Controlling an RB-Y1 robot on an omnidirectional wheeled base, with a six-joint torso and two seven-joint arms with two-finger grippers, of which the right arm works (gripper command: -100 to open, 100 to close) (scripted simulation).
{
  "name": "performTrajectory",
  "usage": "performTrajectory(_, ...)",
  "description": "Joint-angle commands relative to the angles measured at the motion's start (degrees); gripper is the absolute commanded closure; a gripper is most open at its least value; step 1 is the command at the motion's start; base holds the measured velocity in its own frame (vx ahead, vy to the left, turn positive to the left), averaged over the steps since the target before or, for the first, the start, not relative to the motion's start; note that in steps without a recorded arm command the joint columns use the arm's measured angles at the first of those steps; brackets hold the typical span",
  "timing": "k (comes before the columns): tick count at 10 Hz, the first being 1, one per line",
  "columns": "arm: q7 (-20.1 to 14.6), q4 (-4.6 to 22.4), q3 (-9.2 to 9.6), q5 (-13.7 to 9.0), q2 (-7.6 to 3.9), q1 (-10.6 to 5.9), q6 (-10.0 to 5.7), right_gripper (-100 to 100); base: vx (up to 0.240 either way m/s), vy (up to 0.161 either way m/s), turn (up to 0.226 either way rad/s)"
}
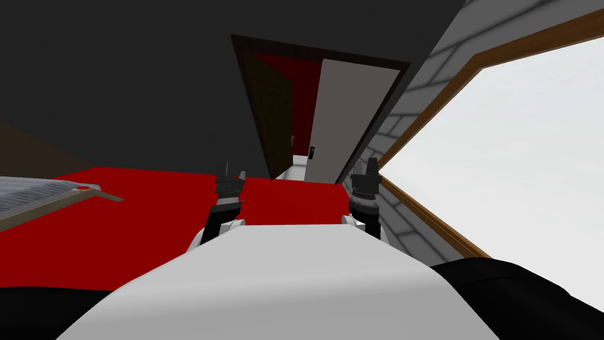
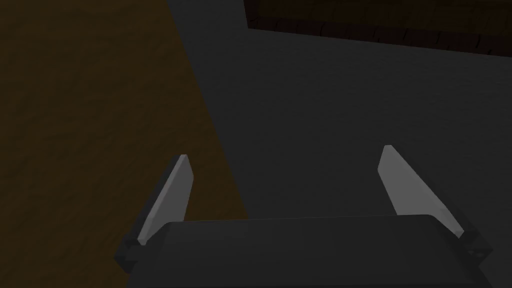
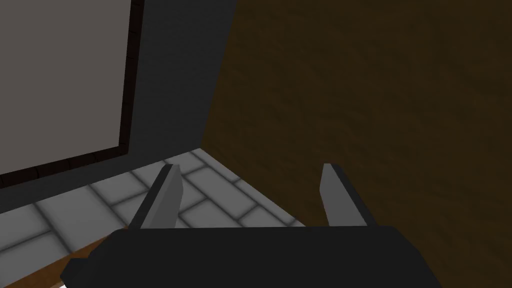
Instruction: Push the door open
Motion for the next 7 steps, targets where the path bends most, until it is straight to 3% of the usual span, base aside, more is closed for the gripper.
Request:
performTrajectory(1,0.24,1.89,-0.04,-0.40,-0.33,-1.09,0.18,-100,0.165,0.037,-0.001)
performTrajectory(7,1.34,10.53,-0.23,-2.22,-1.41,-6.06,1.01,-100,0.126,-0.021,-0.008)
